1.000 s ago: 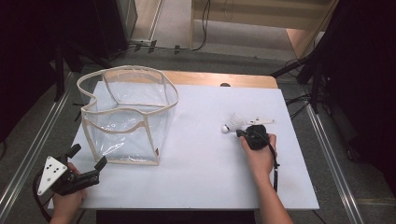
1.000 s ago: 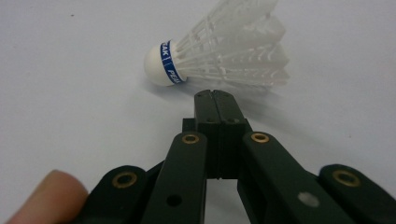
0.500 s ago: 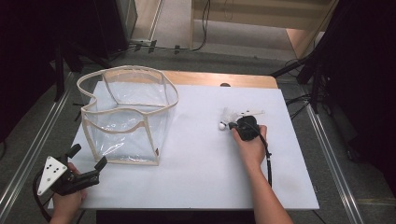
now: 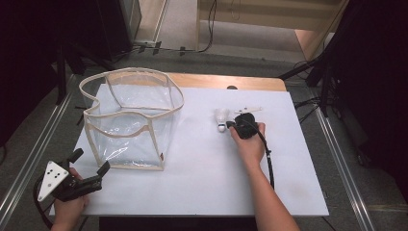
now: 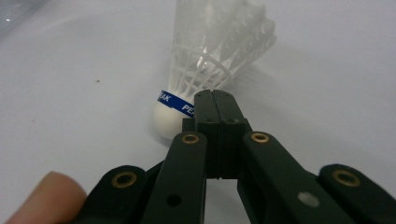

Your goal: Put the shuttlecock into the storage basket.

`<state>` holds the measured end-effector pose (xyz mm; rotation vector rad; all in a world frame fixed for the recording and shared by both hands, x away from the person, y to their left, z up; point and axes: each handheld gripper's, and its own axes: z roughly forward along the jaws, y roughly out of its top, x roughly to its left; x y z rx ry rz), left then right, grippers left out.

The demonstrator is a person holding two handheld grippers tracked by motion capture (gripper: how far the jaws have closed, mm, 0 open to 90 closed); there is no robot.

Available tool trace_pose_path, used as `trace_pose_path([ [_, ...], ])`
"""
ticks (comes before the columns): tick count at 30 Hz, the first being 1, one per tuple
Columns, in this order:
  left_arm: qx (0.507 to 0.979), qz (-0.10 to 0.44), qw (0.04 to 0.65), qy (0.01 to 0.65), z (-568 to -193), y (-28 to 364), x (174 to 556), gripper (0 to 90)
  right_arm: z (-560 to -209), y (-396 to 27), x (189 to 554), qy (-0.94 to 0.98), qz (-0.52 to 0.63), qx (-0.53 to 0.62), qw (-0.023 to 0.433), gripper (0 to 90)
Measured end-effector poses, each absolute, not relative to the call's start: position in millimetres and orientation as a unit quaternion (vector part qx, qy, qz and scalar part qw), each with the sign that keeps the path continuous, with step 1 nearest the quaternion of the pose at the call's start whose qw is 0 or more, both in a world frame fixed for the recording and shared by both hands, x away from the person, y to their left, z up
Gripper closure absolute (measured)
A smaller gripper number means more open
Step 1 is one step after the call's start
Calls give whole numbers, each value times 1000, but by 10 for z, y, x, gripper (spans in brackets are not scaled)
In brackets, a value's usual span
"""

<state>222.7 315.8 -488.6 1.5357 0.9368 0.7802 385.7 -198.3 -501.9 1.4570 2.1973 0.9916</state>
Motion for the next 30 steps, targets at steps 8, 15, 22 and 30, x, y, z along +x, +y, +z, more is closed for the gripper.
trace_pose_path([
  [8, 650, 330, 558, 397, -4886, 3160, 2229, 21, -5014, -1840, 3873, 783, 357, 486, 156, 874],
  [15, 649, 329, 559, 398, -4886, 3162, 2231, 21, -4977, -1740, 3822, 786, 365, 473, 158, 874],
  [22, 648, 328, 560, 399, -4887, 3164, 2232, 21, -4846, -1688, 3740, 796, 387, 438, 158, 730],
  [30, 648, 328, 560, 399, -4886, 3163, 2233, 21, -4772, -1670, 3622, 844, 377, 355, 138, 249],
])
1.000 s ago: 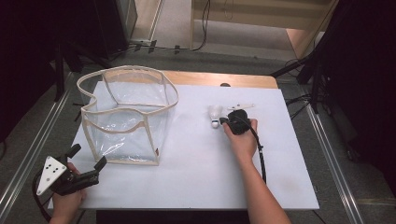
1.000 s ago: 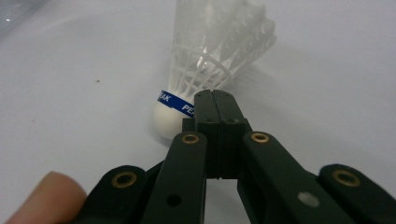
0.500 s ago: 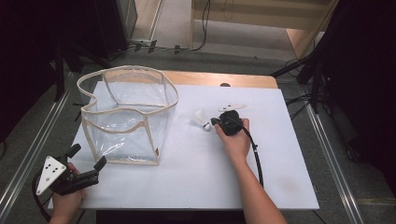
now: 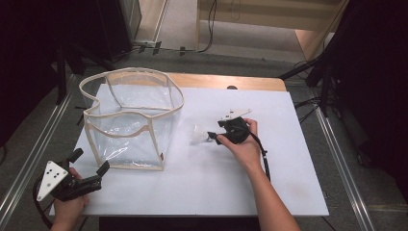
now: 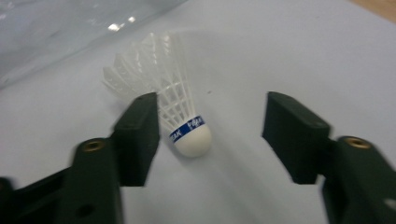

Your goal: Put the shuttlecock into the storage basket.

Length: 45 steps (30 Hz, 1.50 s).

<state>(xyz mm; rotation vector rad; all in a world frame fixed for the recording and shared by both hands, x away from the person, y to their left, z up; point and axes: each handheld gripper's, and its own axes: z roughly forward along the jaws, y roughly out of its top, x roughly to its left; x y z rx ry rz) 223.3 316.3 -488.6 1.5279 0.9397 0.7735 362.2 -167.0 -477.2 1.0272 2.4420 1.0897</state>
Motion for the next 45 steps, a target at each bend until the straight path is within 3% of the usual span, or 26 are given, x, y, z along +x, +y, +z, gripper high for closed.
trace_pose_path([
  [1, 648, 328, 559, 399, -4886, 3162, 2233, 21, -4778, -1673, 3595, 854, 373, 340, 128, 111],
  [2, 648, 328, 559, 399, -4886, 3162, 2233, 21, -4778, -1673, 3595, 854, 373, 340, 128, 111],
  [4, 648, 328, 559, 400, -4886, 3161, 2233, 21, -4792, -1675, 3567, 862, 378, 317, 117, 0],
  [11, 648, 329, 559, 400, -4886, 3161, 2232, 21, -4909, -1614, 3549, 892, 342, 277, 102, 0],
  [16, 648, 328, 559, 400, -4886, 3164, 2232, 21, -4948, -1604, 3553, 903, 330, 256, 102, 63],
  [17, 647, 328, 560, 400, -4886, 3163, 2232, 21, -4963, -1595, 3552, 907, 328, 245, 103, 111],
  [26, 648, 328, 559, 399, -4886, 3161, 2234, 21, -5010, -1510, 3559, 913, 321, 227, 105, 147],
  [45, 651, 329, 558, 396, -4886, 3158, 2236, 21, -5070, -1487, 3642, 908, 323, 245, 101, 456],
])
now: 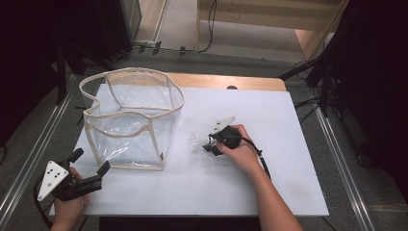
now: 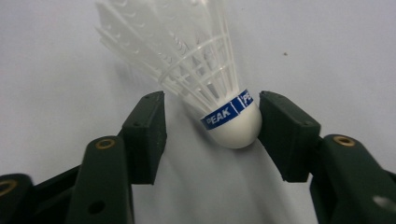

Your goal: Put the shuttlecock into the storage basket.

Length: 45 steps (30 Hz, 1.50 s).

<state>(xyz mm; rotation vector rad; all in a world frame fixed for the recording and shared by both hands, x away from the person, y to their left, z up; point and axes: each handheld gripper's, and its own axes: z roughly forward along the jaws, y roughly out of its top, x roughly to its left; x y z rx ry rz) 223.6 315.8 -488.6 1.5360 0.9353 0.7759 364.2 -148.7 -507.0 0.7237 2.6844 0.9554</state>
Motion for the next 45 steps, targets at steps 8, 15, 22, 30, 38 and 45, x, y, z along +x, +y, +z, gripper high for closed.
trace_pose_path([
  [8, 652, 328, 557, 395, -4885, 3157, 2236, 21, -5061, -1515, 3656, 905, 321, 260, 97, 574],
  [15, 653, 328, 558, 394, -4885, 3156, 2237, 21, -5065, -1554, 3674, 899, 325, 276, 103, 611],
  [22, 653, 329, 556, 394, -4886, 3151, 2235, 21, -5017, -1558, 3669, 891, 333, 291, 106, 612],
  [30, 653, 330, 556, 394, -4886, 3148, 2233, 21, -4898, -1620, 3657, 876, 352, 311, 108, 612],
  [38, 653, 330, 556, 394, -4886, 3145, 2232, 21, -4801, -1674, 3642, 862, 372, 326, 109, 612],
  [45, 653, 331, 556, 394, -4887, 3144, 2233, 21, -4739, -1695, 3629, 855, 382, 334, 111, 612],
])
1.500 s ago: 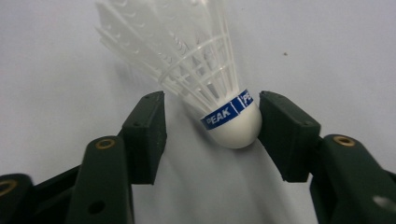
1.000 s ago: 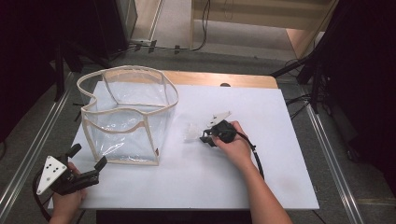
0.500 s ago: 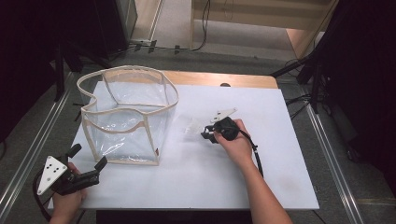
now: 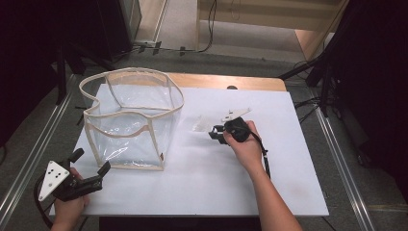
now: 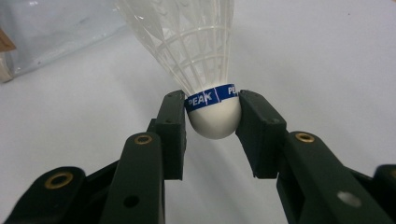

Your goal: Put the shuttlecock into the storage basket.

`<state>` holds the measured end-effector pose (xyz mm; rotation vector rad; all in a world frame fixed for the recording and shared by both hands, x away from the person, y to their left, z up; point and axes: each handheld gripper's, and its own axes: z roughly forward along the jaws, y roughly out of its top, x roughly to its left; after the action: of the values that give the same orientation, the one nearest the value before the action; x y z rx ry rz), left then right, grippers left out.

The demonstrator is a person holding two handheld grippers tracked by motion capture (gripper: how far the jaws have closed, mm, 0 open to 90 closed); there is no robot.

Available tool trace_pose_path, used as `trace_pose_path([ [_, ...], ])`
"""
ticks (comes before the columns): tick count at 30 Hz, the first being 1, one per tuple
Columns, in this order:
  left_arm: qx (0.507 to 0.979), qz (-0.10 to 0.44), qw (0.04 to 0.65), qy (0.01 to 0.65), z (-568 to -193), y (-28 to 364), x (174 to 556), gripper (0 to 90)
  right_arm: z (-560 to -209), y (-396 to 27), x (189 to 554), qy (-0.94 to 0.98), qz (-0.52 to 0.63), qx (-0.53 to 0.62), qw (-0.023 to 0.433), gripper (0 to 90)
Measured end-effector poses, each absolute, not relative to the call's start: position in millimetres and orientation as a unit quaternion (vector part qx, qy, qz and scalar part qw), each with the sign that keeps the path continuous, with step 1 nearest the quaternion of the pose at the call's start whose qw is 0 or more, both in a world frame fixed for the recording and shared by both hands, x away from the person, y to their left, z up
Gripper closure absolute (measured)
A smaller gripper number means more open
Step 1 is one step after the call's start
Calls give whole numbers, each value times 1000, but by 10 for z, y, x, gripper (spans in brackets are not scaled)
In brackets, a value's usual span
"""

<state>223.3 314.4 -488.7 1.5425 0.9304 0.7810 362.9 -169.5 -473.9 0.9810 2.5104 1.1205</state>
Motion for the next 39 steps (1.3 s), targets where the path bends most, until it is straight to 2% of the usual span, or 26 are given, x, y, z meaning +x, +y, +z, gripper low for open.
trace_pose_path([
  [39, 655, 331, 555, 393, -4887, 3142, 2231, 21, -4351, -1736, 3570, 823, 420, 355, 143, 612],
])
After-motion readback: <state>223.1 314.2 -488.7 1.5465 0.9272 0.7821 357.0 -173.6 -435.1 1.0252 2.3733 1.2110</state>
